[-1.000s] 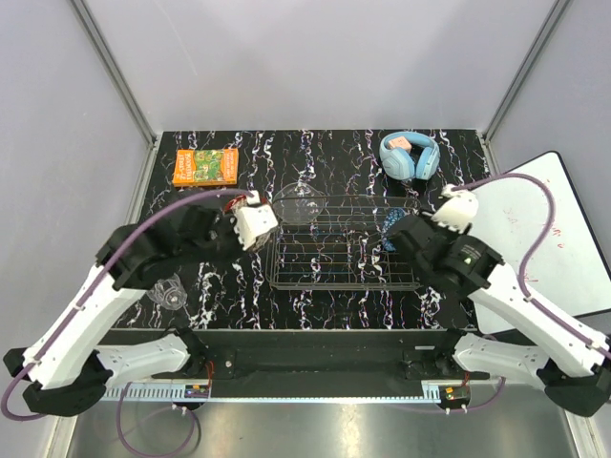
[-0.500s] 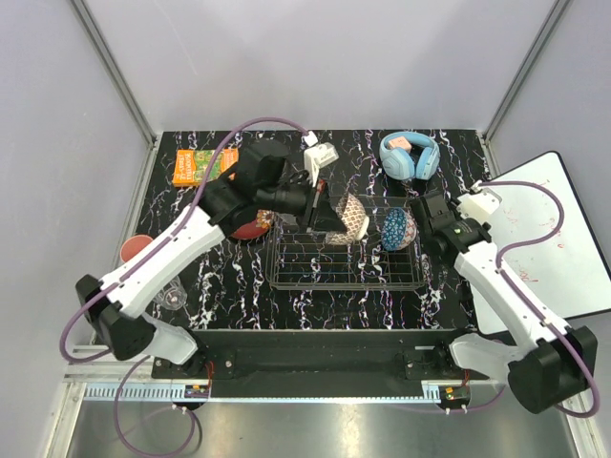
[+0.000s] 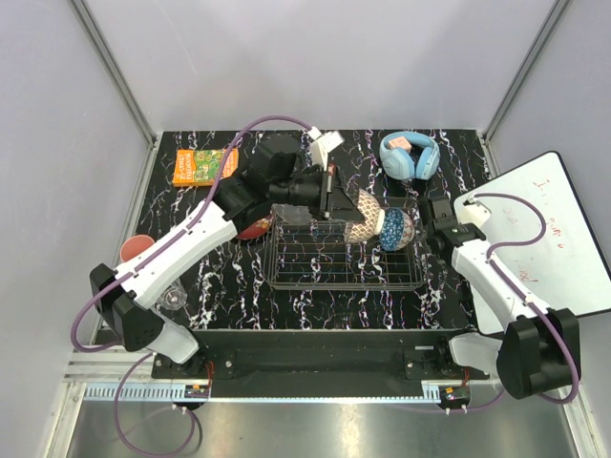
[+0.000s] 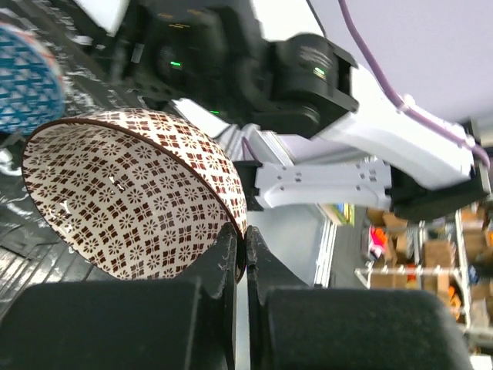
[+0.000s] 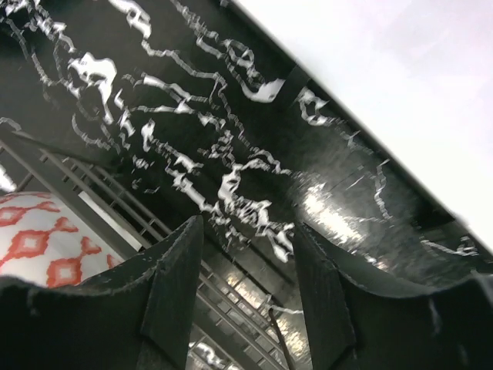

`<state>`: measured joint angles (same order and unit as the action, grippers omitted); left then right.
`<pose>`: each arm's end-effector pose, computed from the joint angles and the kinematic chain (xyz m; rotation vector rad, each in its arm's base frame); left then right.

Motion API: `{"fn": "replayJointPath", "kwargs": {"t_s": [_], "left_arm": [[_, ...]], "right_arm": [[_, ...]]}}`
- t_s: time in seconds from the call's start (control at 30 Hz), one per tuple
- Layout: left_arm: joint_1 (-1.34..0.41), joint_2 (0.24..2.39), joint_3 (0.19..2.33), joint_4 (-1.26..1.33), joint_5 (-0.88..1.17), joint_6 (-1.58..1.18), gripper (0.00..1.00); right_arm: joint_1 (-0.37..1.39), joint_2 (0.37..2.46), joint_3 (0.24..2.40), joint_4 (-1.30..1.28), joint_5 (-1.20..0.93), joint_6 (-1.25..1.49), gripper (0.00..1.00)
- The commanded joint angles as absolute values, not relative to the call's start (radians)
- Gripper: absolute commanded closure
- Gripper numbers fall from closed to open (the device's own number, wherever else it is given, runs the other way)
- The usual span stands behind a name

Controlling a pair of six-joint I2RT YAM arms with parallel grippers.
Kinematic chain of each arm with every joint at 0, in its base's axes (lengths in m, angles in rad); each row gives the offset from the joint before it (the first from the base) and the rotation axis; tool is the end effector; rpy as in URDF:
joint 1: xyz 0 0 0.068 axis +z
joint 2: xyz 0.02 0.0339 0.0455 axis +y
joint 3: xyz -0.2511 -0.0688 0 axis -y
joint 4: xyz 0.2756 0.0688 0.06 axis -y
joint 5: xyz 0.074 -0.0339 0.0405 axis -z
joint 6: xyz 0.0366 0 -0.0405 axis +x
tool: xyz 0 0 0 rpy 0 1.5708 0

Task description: Load the mixed dishes into the dish rack

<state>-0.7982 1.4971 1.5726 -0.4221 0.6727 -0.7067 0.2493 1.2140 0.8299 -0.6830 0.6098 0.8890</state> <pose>0.2408 -0.2797 0.4097 0.6245 2.1202 -1.5778 0.2576 0.0440 0.2101 0.9332 2.2033 -0.3015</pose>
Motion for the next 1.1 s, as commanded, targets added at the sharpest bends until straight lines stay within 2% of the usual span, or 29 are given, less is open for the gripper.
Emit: {"fn": "replayJointPath", "kwargs": {"t_s": [0.0, 0.3, 0.67, 1.07], "left_arm": [[-0.727, 1.393, 1.492, -0.322, 0.632, -0.782, 1.0], [-0.686, 1.218, 1.27, -0.296, 0.592, -0.844, 1.0], [-0.716, 1.33, 1.229, -0.187, 0.598, -0.877, 1.0], [-0.836, 1.347, 1.14, -0.134, 0.575, -0.965, 1.0]], "right_arm": [[0.249, 1.163, 0.799, -0.652, 0.445, 0.923, 0.44], [0.268, 1.138, 0.79, -0.64, 0.334, 0.93, 0.47], [0.468, 1.169, 0.822, -0.65, 0.328, 0.979, 0.48], [0.469, 1.042, 0.876, -0.71, 0.492, 0.868, 0.44]]}}
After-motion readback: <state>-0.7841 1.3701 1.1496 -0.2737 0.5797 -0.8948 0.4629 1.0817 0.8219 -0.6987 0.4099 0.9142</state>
